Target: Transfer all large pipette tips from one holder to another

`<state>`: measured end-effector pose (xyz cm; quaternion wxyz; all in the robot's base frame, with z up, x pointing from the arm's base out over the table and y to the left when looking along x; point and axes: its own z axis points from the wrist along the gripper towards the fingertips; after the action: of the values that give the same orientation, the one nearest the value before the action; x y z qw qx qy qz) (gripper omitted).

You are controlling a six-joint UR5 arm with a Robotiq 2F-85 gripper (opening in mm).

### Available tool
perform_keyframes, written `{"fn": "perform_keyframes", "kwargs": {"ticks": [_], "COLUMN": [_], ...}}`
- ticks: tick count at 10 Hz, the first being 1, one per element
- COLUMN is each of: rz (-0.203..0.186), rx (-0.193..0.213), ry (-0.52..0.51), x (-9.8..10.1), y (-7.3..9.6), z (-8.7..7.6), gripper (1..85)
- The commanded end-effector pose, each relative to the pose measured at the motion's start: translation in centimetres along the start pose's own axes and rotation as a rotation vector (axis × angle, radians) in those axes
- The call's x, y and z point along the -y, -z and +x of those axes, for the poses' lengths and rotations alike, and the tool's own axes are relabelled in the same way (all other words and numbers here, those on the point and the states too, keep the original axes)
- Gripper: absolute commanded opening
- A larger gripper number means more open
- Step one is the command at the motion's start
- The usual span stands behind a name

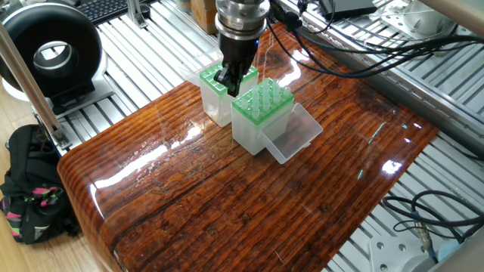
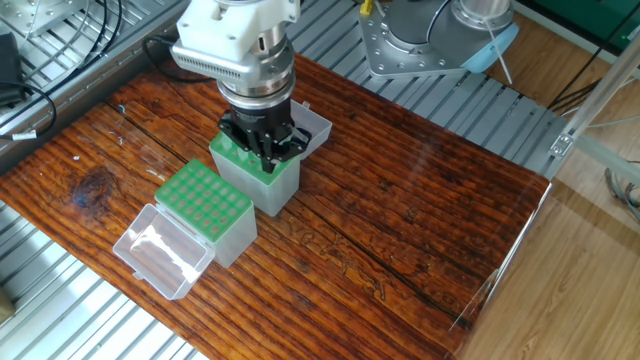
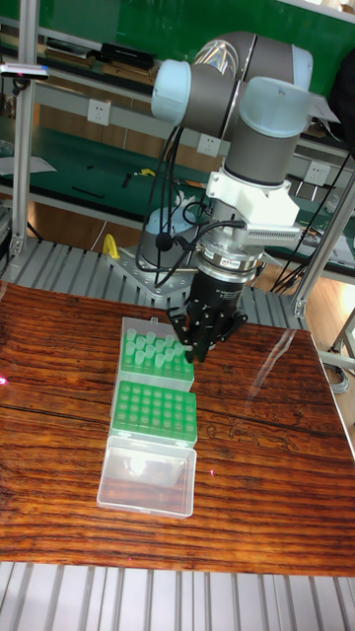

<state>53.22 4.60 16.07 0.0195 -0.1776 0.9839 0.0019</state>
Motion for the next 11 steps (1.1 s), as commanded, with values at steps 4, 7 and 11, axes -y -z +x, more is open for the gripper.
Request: {"fn": "perform_keyframes", "kwargs": {"ticks": [4, 7, 11], "rz": [-0.019, -0.005, -0.007], "rx": [-0.012, 0.002, -0.010], "ry": [-0.053, -0.048, -0.037], "x": [-1.3, -1.3, -1.4], "y": [-0.4, -0.7, -0.9], "z": [0.8, 0.7, 1.1], "gripper": [46.3, 41.7, 36.3]}}
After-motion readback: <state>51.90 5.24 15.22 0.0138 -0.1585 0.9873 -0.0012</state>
